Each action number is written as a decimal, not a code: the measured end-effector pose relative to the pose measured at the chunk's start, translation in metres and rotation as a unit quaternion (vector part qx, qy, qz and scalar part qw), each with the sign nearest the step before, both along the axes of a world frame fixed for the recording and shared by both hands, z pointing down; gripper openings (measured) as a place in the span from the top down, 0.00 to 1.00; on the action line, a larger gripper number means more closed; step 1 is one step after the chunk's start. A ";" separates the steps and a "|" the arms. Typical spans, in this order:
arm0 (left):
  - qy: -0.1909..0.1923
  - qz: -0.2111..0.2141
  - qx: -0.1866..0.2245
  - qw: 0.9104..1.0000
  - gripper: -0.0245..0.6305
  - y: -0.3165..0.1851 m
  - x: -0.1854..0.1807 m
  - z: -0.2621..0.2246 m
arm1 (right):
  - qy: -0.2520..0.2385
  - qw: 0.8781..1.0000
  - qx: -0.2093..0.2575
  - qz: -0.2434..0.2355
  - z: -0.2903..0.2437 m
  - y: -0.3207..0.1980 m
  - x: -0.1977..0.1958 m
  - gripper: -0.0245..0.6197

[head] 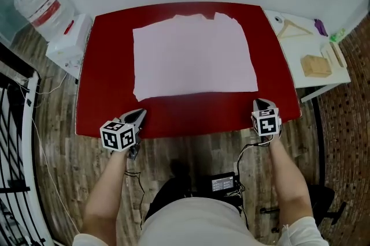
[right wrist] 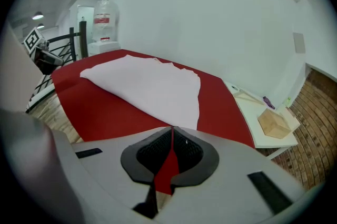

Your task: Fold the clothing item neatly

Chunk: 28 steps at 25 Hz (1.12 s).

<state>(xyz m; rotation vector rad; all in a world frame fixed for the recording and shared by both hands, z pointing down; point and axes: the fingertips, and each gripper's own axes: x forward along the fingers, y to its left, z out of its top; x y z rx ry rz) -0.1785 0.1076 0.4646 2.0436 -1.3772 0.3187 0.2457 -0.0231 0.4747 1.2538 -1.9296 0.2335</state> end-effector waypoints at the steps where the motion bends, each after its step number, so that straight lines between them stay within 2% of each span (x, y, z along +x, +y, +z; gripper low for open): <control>1: 0.000 -0.005 0.001 1.000 0.96 0.006 0.002 -0.002 | -0.004 1.000 0.001 -0.006 -0.002 0.004 -0.001 0.93; 13: 0.026 -0.040 0.031 0.998 0.96 0.096 0.076 -0.031 | -0.063 0.994 0.008 -0.084 -0.025 0.080 -0.004 0.94; 23: 0.058 -0.047 0.084 0.994 0.96 0.152 0.145 -0.072 | -0.108 0.984 0.022 -0.139 -0.061 0.138 0.003 0.94; 28: 0.081 -0.038 0.106 0.990 0.96 0.180 0.163 -0.097 | -0.133 0.980 0.017 -0.146 -0.080 0.173 -0.002 0.94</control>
